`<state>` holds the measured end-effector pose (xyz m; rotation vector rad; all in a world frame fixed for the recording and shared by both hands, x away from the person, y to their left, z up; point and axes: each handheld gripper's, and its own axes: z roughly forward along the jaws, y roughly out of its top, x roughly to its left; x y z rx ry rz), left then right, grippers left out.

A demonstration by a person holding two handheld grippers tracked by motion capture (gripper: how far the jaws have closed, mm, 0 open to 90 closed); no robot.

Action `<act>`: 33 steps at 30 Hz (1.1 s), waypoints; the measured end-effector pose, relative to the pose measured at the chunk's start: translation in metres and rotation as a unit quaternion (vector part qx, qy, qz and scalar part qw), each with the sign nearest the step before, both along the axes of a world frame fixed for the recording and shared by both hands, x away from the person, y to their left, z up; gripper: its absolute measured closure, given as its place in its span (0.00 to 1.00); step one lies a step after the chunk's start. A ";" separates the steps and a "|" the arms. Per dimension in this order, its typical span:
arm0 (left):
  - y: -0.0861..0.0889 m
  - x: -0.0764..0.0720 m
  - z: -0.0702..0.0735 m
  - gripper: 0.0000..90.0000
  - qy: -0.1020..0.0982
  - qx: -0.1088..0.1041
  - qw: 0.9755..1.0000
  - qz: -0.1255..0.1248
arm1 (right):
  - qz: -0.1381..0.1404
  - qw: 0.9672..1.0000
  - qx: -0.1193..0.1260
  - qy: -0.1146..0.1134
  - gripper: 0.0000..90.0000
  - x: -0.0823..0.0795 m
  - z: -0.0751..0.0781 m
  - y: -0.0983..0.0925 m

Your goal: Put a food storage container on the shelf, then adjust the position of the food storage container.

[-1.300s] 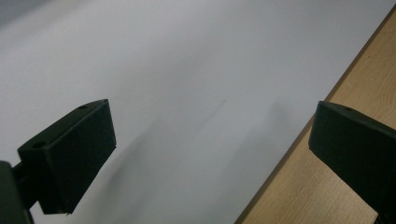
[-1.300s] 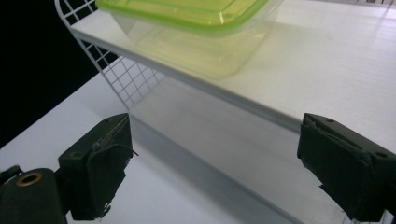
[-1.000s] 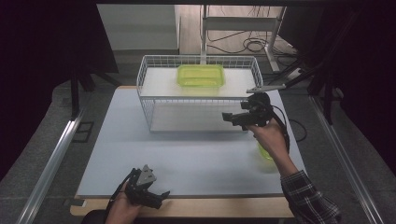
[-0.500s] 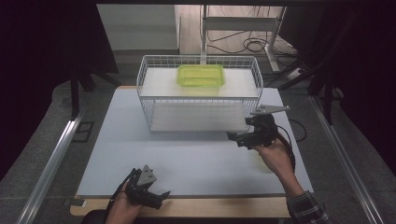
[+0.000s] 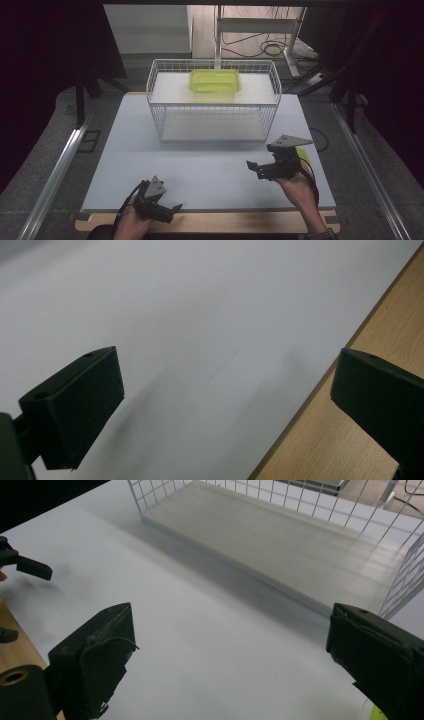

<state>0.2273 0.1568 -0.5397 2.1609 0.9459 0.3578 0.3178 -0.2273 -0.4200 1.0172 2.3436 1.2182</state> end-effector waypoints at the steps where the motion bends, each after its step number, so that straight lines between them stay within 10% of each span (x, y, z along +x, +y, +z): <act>1: 0.000 0.000 0.000 0.01 0.000 0.000 1.000 0.001 | 0.000 1.000 0.000 0.000 0.06 0.000 0.000 0.000; 24: -0.001 -0.001 -0.001 0.00 -0.007 0.006 1.000 -0.004 | -0.011 1.000 -0.025 0.003 0.08 -0.026 -0.063 -0.008; 33: -0.002 0.000 -0.002 0.00 -0.007 0.011 1.000 -0.005 | -0.042 0.999 -0.025 0.012 0.06 -0.022 -0.062 -0.016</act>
